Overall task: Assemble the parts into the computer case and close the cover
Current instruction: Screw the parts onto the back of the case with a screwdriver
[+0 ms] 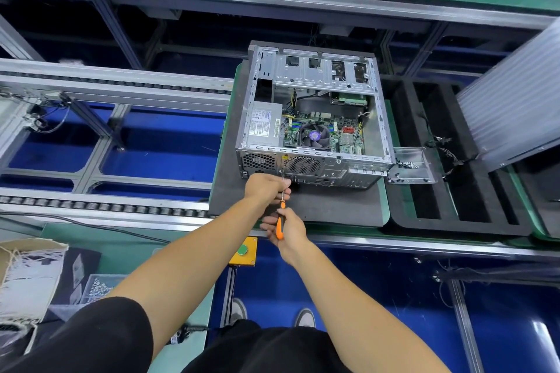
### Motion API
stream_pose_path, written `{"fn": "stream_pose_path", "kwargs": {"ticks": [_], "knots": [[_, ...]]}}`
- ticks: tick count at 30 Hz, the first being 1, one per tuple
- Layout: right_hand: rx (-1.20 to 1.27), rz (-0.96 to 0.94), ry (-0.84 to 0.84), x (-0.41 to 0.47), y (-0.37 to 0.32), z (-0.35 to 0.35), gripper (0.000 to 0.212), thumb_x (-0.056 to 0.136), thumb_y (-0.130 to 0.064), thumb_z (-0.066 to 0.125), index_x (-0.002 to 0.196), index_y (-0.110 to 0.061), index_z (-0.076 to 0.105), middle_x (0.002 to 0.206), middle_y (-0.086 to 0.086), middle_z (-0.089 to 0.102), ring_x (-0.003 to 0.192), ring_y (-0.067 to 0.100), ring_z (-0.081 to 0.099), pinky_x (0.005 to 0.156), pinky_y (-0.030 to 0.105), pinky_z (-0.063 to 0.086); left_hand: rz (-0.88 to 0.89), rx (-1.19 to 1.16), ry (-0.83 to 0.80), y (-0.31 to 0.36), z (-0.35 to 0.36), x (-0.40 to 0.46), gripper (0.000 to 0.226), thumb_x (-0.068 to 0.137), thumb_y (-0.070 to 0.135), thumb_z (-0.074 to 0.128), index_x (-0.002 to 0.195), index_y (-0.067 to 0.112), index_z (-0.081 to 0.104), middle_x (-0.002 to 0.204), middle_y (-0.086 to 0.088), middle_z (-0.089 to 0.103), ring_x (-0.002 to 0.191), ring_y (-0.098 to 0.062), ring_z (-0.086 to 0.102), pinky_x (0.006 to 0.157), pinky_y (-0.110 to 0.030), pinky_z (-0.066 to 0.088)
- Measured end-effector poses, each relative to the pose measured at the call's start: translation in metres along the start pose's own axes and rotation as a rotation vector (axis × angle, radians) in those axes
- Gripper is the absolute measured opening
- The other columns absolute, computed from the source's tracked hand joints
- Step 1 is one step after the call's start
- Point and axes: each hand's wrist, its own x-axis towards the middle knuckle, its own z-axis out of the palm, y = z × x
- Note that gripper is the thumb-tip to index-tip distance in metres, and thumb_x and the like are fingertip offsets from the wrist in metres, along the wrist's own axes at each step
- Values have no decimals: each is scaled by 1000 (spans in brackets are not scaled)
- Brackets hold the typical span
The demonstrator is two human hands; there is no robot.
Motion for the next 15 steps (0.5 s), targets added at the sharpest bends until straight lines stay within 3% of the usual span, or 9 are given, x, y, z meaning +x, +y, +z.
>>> {"fn": "stream_pose_path", "kwargs": {"ticks": [5,6,8,9,10,13,15], "knots": [[-199,-47,75,6,-6,3,20,99,-24,56,85,-16,67,69,0,69,66,14,60,63,27,46,113,126,69,-14,-10,-14,30,95,45,66,113,21,66,102,1,73,89,-16,71,59,-31,57],[-239,-66,94,7,-7,3,21,98,-23,57,81,-16,67,68,0,66,65,14,57,61,27,44,112,166,126,-19,-11,-19,30,95,51,62,111,25,63,106,2,69,94,-17,67,62,-34,58],[-264,-94,76,9,-7,2,25,96,-21,58,75,-16,69,65,0,67,60,14,58,55,24,45,126,302,319,-32,-9,-32,33,97,54,55,112,24,57,110,4,59,109,-19,52,87,-42,52],[-266,-102,65,9,-7,0,26,95,-20,58,73,-16,71,66,1,69,58,14,59,51,23,46,106,322,394,-38,-8,-39,38,98,54,53,113,19,52,112,2,52,111,-22,48,92,-42,45],[-281,-104,66,8,-7,0,27,95,-21,58,72,-16,71,69,3,70,59,15,60,50,23,46,50,258,387,-43,-8,-45,44,99,55,51,113,13,48,110,-2,49,108,-25,49,87,-40,44],[-368,-69,105,8,-7,-2,25,91,-30,60,73,-17,72,81,10,69,59,20,58,50,28,43,-244,-92,-46,-47,-5,-69,65,98,71,33,93,8,50,77,-9,54,63,-21,53,51,-27,41],[-389,-43,100,9,-7,-1,27,90,-33,60,87,-14,78,89,15,72,57,21,55,48,30,41,-303,-219,-175,-47,-3,-76,66,97,73,31,75,13,49,58,-6,47,46,-16,41,43,-21,33]]}}
